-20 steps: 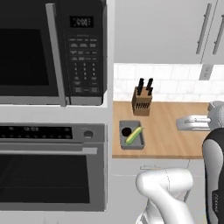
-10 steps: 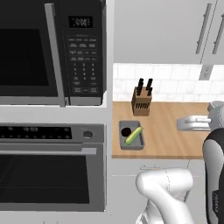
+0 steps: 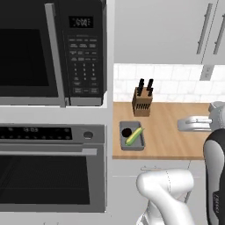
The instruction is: Take the meat container that has the fish and place it on the second highest rack of the freezer. Then take the vegetable container that has the avocado and corn and place it on the highest rack of the freezer.
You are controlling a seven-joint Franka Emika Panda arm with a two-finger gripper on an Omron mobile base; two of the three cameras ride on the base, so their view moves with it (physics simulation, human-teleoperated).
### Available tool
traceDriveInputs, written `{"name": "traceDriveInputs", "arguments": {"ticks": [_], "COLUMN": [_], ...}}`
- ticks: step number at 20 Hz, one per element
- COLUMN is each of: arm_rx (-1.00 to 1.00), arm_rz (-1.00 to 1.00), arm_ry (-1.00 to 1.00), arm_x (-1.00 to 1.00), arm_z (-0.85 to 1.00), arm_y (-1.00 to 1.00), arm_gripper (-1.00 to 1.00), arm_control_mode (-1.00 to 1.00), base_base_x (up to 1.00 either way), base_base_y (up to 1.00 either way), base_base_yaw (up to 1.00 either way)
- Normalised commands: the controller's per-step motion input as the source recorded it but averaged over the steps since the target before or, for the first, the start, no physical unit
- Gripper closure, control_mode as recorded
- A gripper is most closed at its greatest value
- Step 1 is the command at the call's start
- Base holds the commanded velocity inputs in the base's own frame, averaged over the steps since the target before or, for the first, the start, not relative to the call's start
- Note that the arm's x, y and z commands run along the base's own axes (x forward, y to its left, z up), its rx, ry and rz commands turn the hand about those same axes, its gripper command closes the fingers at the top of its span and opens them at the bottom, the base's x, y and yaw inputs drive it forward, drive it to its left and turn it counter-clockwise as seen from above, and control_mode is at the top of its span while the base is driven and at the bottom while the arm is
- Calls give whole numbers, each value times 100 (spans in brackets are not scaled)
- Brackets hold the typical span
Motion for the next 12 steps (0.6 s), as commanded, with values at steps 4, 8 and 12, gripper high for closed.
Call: {"name": "traceDriveInputs", "arguments": {"ticks": [4, 8, 12], "arm_rx": [-3, 0, 5], "arm_rz": [2, 0, 0], "arm_ry": [54, 56, 12], "arm_x": [31, 34, 31], "arm_z": [0, -12, -82], "arm_y": [0, 0, 1], "arm_gripper": [-100, -100, -100], "arm_control_mode": [-100, -100, -100], "base_base_x": [0, 0, 0], "base_base_y": [0, 0, 0], "base_base_yaw": [0, 0, 0]}}
